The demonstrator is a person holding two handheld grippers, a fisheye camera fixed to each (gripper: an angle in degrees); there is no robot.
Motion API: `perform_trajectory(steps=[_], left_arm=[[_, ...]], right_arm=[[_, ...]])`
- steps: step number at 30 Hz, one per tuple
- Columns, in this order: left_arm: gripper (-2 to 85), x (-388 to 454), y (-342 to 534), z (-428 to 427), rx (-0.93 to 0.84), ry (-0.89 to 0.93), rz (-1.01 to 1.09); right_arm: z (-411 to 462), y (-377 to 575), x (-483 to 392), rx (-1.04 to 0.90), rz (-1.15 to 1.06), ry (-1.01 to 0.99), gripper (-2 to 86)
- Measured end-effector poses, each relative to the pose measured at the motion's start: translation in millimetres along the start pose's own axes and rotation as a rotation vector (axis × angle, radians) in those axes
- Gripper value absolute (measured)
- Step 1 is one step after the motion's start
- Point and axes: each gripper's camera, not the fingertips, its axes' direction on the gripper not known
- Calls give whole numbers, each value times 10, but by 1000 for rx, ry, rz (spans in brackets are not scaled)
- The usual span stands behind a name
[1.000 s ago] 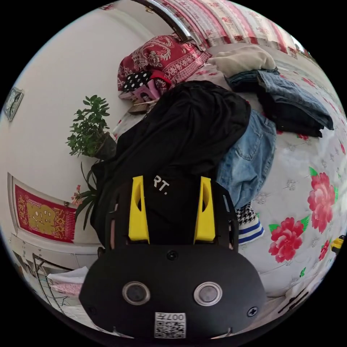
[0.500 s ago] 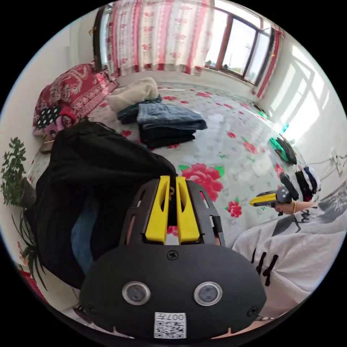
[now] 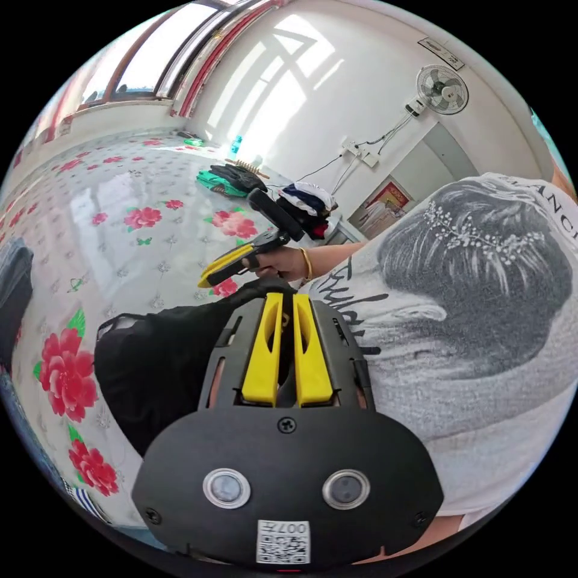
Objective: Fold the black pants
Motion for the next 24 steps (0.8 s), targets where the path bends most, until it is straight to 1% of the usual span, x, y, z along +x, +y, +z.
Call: perform_trajectory(steps=[2, 5, 6, 7, 9, 11, 15, 19, 20, 22, 24], left_arm=[[6, -52, 166, -196, 80, -11, -65], [3, -46, 421, -544, 197, -94, -146], [3, -7, 492, -659, 226, -145, -161], [2, 16, 521, -715, 244, -161, -164], [-1, 97, 616, -927, 344, -186, -178], [-2, 146, 676, -1065, 428, -190, -191], [-4, 280, 771, -1302, 575, -230, -199], [-5, 373, 813, -1420, 663, -235, -184], [-5, 397, 807, -1433, 675, -245, -175], [-5, 409, 780, -1433, 676, -261, -161], [-5, 369, 735, -1418, 653, -321, -181]], right_arm=[[-83, 171, 106, -11, -9, 5, 76], [-257, 441, 250, -6, -35, 39, 84], [-341, 533, 295, 7, -47, 10, 87], [-428, 615, 323, 23, -63, -29, 91], [-543, 722, 311, 44, -111, -90, 98], [-616, 810, 233, 53, -177, -133, 106], [-643, 942, -202, 22, -387, -210, 127], [-564, 994, -739, -14, -548, -298, 135], [-528, 993, -823, -18, -566, -287, 132], [-339, 943, -1061, -31, -600, -198, 116], [-221, 826, -1112, -45, -600, -114, 93]])
